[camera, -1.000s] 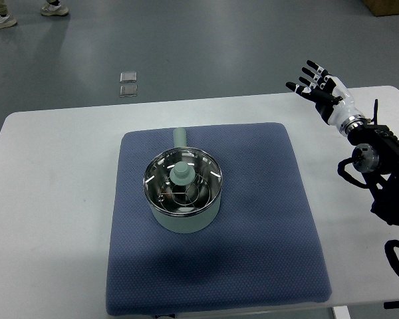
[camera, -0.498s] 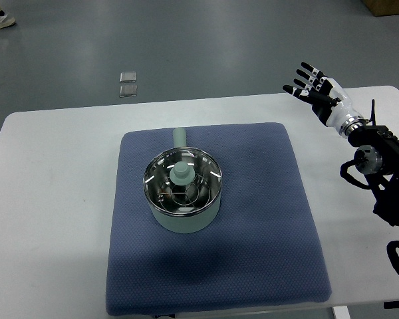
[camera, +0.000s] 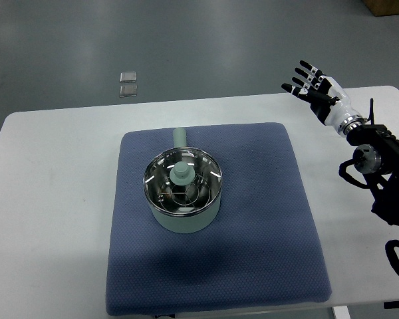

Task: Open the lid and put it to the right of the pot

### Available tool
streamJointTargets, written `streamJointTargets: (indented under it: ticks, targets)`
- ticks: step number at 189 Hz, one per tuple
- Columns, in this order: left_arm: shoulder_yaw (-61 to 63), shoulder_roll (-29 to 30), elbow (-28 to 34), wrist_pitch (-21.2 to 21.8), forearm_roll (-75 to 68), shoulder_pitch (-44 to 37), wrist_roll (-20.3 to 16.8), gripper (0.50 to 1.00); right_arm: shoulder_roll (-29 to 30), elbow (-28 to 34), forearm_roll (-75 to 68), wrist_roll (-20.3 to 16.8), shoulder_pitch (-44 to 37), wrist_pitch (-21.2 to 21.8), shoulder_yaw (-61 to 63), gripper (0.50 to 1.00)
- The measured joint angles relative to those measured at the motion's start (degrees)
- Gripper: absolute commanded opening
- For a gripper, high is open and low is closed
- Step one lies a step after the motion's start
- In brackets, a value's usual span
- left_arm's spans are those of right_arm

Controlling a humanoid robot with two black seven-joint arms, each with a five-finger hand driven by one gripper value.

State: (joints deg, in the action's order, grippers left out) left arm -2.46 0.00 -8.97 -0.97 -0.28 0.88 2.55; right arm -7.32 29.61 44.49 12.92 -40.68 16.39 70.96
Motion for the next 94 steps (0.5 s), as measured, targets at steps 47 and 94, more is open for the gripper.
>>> streamJointTargets:
  ticks: [47, 94]
  targets:
    - [0.0, 0.0, 0.0, 0.0, 0.0, 0.0, 0.0, 1.000, -0.4, 0.1, 0.0, 0.5, -0.1, 1.7, 0.0, 0.942]
    - [0.0, 0.0, 0.0, 0.0, 0.0, 0.0, 0.0, 1.000, -0.6, 0.1, 0.1, 0.9, 0.0, 2.6, 0.1, 0.940]
